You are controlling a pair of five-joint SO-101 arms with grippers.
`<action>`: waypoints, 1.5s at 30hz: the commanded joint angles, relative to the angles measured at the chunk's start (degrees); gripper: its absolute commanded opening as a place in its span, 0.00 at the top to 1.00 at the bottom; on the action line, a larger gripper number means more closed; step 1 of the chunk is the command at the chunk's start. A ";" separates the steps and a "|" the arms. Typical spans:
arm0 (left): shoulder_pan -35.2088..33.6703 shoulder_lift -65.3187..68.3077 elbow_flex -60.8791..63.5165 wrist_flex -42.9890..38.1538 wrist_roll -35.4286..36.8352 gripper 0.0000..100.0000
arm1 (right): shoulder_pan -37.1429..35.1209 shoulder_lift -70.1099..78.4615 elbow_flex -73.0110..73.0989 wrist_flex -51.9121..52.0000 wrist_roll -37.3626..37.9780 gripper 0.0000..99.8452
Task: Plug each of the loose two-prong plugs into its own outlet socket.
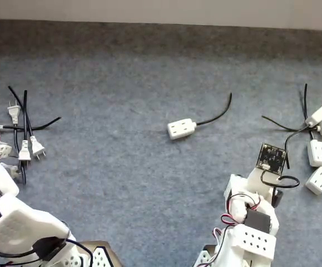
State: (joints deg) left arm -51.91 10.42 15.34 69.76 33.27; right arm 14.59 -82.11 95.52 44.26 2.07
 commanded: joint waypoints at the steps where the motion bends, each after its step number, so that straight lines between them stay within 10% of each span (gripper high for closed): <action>1: 1.54 -0.40 0.13 -2.37 0.00 0.76 | -0.40 -0.66 3.03 -0.66 0.79 0.60; 45: -3.21 -0.40 6.11 -10.02 -0.44 0.90 | -0.40 -0.66 3.21 -0.84 0.79 0.60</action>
State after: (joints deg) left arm -54.55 10.42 22.02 60.26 33.19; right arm 14.59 -82.11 95.52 44.26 2.24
